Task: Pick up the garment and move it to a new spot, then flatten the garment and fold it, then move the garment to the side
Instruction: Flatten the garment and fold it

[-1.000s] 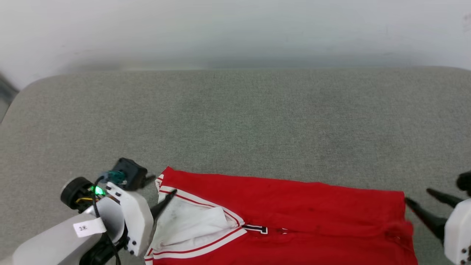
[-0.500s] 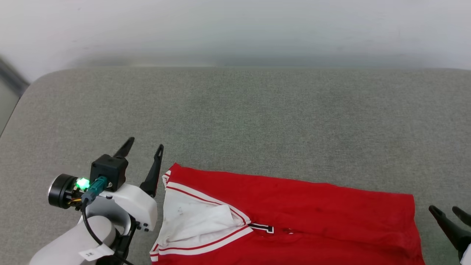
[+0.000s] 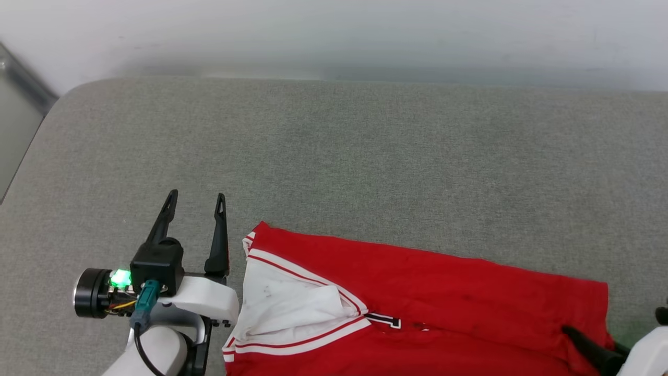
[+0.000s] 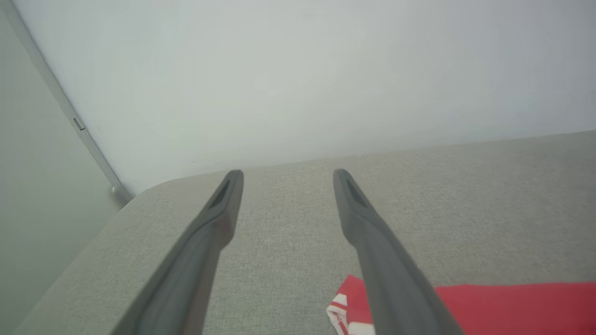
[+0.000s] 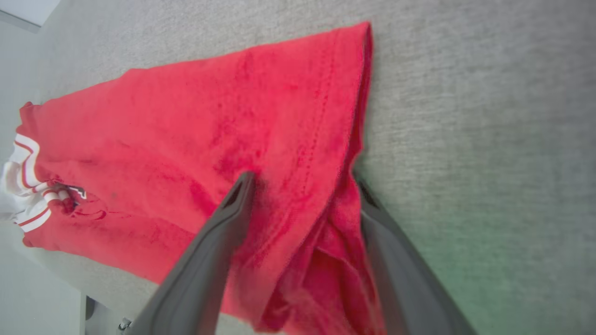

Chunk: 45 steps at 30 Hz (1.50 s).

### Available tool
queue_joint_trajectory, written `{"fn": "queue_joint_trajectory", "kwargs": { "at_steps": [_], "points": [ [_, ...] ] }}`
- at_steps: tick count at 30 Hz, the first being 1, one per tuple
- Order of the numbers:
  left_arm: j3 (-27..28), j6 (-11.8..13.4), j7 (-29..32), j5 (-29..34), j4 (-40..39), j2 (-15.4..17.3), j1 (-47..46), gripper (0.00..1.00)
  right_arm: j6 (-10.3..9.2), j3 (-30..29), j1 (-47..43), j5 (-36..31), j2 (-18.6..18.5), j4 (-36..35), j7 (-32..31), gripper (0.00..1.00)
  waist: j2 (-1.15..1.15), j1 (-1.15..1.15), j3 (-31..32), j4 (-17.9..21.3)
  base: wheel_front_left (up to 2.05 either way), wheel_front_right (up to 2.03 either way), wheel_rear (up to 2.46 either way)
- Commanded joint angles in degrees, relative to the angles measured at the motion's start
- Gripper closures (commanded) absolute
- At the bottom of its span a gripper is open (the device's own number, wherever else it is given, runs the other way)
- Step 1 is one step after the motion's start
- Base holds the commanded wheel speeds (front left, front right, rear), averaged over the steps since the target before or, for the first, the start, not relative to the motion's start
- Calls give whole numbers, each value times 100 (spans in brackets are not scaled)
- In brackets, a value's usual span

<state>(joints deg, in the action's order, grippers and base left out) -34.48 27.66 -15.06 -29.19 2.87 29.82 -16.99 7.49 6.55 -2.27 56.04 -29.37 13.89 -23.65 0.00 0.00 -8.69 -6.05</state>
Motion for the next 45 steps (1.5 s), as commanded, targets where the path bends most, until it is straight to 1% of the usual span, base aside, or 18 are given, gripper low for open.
{"fn": "queue_joint_trajectory", "kwargs": {
  "at_steps": [1, 3, 6, 7, 8, 9, 10, 14, 21, 26, 32, 35, 39, 42, 45],
  "points": [
    [82, -23, -13, 91, -18, -44, 96, 0, 0, 131, -61, 82, 157, 23, -88, 0, 0, 0, -12, -18, 0, 0, 0],
    [328, -95, -14, 338, -8, -258, 257, 0, 0, 267, -112, 257, 254, -35, -212, 0, 0, 0, -21, -45, 0, 0, 0],
    [640, -222, -14, 736, -18, -540, 452, 0, -1, 432, -171, 391, 254, -94, -323, 0, 0, 0, -34, -67, 0, 0, 0],
    [920, -358, -14, 1083, -41, -799, 665, 0, -2, 540, -117, 403, 227, -56, -275, 0, 0, 0, -42, -80, 0, 0, 0],
    [1006, -402, -14, 1186, -51, -878, 728, 0, -2, 572, -94, 414, 224, -40, -263, 0, 0, 0, -40, -85, 0, 0, 0],
    [1092, -459, -14, 1283, -55, -951, 788, 0, -2, 601, -61, 400, 205, -34, -229, 72, 0, 0, -42, -87, 0, 0, 0],
    [1177, -503, -14, 1383, -58, -1023, 845, 0, -2, 613, -26, 376, 195, -24, -181, 100, 0, 0, -40, -90, 0, 0, 0],
    [1491, -694, -14, 1714, -79, -1273, 1050, 0, -2, 572, 67, 453, 156, 35, -30, 100, 0, 0, -26, -103, 0, 0, 0],
    [1877, -1028, -14, 2123, -39, -1597, 1306, 0, -6, 471, 192, 513, -160, 192, 97, 100, 0, 0, 51, -103, 0, 0, 0],
    [2026, -1200, -15, 2359, -43, -1748, 1436, 0, -6, 311, 142, 499, -513, 346, 105, 100, 0, 0, 159, -70, 0, 0, 0],
    [2167, -1323, -15, 2555, -59, -1875, 1587, 0, -3, 100, 42, 365, -970, 578, 21, 100, 0, 0, 286, -14, 0, 0, 0],
    [2232, -1370, -15, 2616, -65, -1893, 1644, 0, -2, 90, 21, 374, -1085, 315, -134, 100, 0, 0, 342, 14, 0, 0, 0],
    [2307, -1445, -15, 2669, -53, -1923, 1693, 0, -1, 195, -8, 321, -1165, -461, -445, 100, 0, 0, 404, 38, 0, 0, 0],
    [2334, -1498, -15, 2700, -40, -1963, 1717, 0, -1, 288, 81, 264, -1092, -1120, -651, 100, 0, 0, 423, 39, 0, 0, 0],
    [2337, -1550, -15, 2723, -37, -2016, 1722, 0, -1, 505, 270, 117, -990, -1735, -884, 100, 0, 0, 410, 28, 0, 0, 0]
  ]
}}
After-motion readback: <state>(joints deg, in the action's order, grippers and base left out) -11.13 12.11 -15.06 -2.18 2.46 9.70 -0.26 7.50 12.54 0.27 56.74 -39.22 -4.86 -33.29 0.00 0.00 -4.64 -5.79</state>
